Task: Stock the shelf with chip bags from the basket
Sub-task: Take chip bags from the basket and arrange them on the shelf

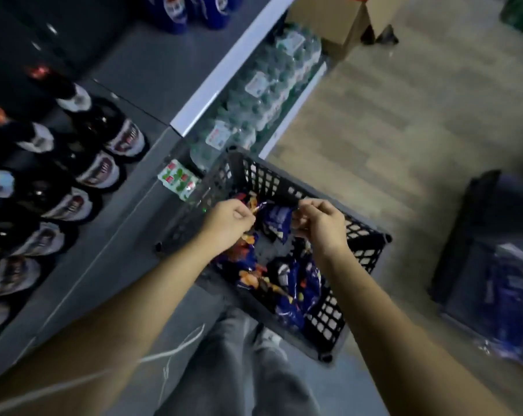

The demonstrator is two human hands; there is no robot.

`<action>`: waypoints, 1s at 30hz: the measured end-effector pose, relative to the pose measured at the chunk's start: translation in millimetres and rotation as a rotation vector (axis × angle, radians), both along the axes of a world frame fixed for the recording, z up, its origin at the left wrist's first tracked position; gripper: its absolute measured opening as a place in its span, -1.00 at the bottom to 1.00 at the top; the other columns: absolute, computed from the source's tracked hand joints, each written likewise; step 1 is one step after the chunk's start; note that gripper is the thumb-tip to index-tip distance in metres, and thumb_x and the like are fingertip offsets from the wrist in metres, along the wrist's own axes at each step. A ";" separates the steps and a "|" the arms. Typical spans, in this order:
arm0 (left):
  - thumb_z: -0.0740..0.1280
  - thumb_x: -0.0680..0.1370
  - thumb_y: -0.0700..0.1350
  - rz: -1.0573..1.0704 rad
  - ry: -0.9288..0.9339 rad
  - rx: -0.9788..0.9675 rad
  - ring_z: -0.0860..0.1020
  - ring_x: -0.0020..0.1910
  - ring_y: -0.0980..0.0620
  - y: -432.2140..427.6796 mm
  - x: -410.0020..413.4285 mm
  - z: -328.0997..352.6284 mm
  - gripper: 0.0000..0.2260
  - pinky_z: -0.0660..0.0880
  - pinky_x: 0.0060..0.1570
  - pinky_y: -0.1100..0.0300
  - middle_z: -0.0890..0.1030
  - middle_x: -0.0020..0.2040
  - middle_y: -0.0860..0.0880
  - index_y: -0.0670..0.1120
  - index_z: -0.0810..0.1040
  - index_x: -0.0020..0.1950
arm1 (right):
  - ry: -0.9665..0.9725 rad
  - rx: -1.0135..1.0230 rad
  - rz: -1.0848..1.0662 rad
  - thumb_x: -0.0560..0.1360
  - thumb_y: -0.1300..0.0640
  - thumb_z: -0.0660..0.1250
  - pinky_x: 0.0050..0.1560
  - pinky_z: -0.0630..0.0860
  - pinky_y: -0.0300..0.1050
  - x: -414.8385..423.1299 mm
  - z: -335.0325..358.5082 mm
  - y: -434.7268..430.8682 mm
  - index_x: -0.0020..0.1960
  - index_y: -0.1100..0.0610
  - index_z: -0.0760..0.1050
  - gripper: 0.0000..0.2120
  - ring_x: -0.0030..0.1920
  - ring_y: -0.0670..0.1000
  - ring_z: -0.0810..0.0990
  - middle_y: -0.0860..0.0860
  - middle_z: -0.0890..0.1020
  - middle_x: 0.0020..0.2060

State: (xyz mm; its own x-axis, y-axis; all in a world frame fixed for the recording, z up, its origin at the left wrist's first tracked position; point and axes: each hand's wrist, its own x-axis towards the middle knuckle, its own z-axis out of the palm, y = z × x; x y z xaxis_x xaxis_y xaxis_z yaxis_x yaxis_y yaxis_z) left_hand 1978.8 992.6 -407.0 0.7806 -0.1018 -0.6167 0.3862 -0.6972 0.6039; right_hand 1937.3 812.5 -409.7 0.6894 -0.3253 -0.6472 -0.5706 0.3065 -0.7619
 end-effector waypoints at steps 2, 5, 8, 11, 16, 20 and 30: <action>0.37 0.58 -0.15 0.026 0.089 0.017 0.57 -0.09 -0.06 4.2 -6.5 -37.1 -0.87 0.46 -0.19 0.19 0.63 -0.04 -0.13 -0.21 0.61 0.02 | 0.090 0.015 0.005 0.63 0.28 0.27 -0.33 0.49 -0.13 -12.0 -39.1 5.7 -0.09 0.15 0.51 -0.86 -0.35 0.02 0.52 0.07 0.57 -0.31; 0.38 0.59 -0.13 0.046 0.159 0.072 0.56 -0.06 -0.06 13.8 -10.6 -89.6 -0.85 0.49 -0.17 0.19 0.59 -0.06 -0.11 -0.20 0.59 0.05 | 0.212 0.055 -0.009 0.61 0.30 0.27 -0.38 0.46 -0.15 -29.0 -96.2 18.9 -0.08 0.17 0.50 -0.88 -0.37 0.01 0.52 0.05 0.57 -0.34; 0.37 0.59 -0.07 0.032 0.212 0.136 0.57 -0.01 -0.08 23.2 -7.7 -138.5 -0.84 0.49 0.04 0.11 0.59 -0.07 -0.07 -0.13 0.57 0.09 | 0.312 0.112 -0.024 0.59 0.37 0.24 -0.37 0.44 -0.15 -37.6 -139.9 33.8 -0.06 0.20 0.48 -0.88 -0.37 0.03 0.51 0.07 0.56 -0.33; 0.36 0.58 -0.07 0.065 0.284 0.219 0.53 -0.07 -0.10 32.0 -0.3 -180.6 -0.83 0.46 -0.08 0.11 0.56 -0.11 -0.07 -0.17 0.56 0.02 | 0.405 0.131 -0.002 0.60 0.35 0.25 -0.28 0.47 -0.13 -36.5 -175.7 50.5 0.00 0.21 0.47 -0.92 -0.27 0.04 0.50 0.13 0.52 -0.21; 0.38 0.54 -0.04 0.111 0.376 0.344 0.50 -0.23 -0.12 44.6 6.4 -233.1 -0.79 0.36 -0.36 0.15 0.51 -0.24 -0.10 -0.18 0.48 -0.10 | 0.522 0.073 0.109 0.63 0.21 0.30 -0.21 0.47 -0.13 -26.7 -225.7 67.8 0.02 0.19 0.55 -0.93 -0.22 0.07 0.56 0.15 0.58 -0.14; 0.39 0.55 -0.08 0.155 0.467 0.310 0.58 0.10 -0.19 50.1 0.8 -255.2 -0.66 0.54 0.14 0.02 0.61 0.15 -0.17 -0.20 0.52 0.26 | 0.567 0.178 0.143 0.63 0.21 0.30 -0.45 0.58 -0.19 -19.8 -244.6 79.9 0.15 0.27 0.52 -0.85 -0.26 0.06 0.71 0.23 0.66 0.04; 0.47 0.50 -0.14 0.165 0.479 0.180 0.55 0.20 -0.19 52.0 5.6 -224.5 -0.48 0.49 0.26 -0.06 0.55 0.26 -0.18 -0.17 0.38 0.40 | 0.542 0.150 0.122 0.60 0.35 0.29 -0.44 0.58 -0.12 -15.5 -220.6 84.4 0.24 0.22 0.48 -0.77 -0.21 0.12 0.66 0.21 0.65 0.01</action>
